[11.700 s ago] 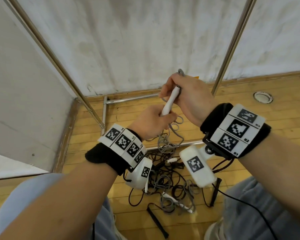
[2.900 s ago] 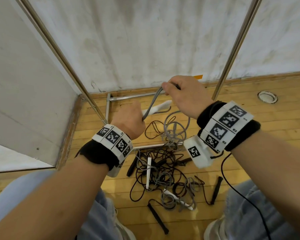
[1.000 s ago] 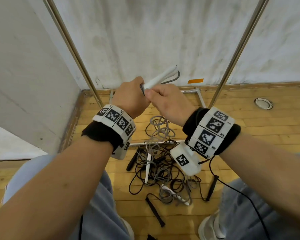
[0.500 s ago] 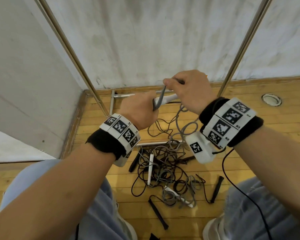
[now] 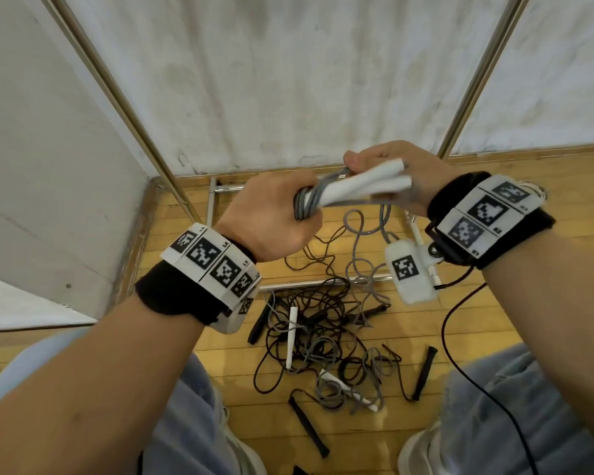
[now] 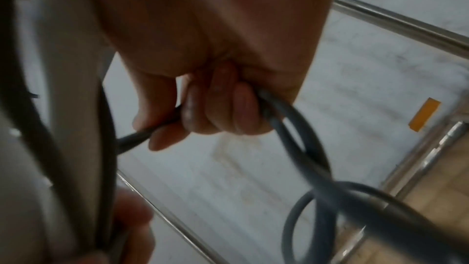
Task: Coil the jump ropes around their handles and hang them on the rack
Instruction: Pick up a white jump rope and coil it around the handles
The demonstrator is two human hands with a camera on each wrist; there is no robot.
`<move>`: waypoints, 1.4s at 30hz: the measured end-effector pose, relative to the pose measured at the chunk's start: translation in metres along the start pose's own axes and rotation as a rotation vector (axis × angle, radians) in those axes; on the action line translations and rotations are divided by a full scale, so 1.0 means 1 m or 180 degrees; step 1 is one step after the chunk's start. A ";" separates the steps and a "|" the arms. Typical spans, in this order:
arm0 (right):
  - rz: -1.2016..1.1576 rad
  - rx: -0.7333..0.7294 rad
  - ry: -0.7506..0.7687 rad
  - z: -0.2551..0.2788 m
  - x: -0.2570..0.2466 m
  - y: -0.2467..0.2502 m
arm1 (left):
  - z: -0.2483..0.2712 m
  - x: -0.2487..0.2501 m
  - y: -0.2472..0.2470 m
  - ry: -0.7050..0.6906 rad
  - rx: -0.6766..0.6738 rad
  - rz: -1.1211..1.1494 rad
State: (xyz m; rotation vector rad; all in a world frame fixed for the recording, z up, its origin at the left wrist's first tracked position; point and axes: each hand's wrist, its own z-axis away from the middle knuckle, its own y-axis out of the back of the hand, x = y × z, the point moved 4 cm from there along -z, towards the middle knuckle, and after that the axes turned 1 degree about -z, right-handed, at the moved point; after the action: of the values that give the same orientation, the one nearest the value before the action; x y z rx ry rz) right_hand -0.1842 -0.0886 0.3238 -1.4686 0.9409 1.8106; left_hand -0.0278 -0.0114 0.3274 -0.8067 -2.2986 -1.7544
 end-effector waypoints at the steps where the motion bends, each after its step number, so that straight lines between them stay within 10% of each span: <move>1: -0.0279 -0.0014 -0.0066 -0.002 0.006 -0.004 | 0.001 0.000 0.002 0.0032 0.0093 0.0065; 14: 0.0111 0.0002 0.0497 -0.007 0.015 -0.060 | 0.004 -0.004 0.015 0.0870 0.0895 0.1530; 26: 0.2708 0.0405 0.0367 0.003 0.023 -0.066 | -0.003 -0.008 0.011 0.1242 0.0814 0.1083; 33: 0.0807 0.0054 -0.0224 0.001 0.032 -0.074 | -0.006 -0.013 0.009 0.1290 0.0973 0.0941; 42: 0.2088 0.0186 0.0482 0.007 0.025 -0.074 | 0.001 -0.052 0.013 0.1504 0.0513 -0.0109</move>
State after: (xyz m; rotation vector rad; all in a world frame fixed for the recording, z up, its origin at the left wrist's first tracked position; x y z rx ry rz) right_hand -0.1322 -0.0409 0.2900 -1.3674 1.6864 2.1009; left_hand 0.0222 -0.0253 0.3164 -0.2845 -2.1012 -1.5396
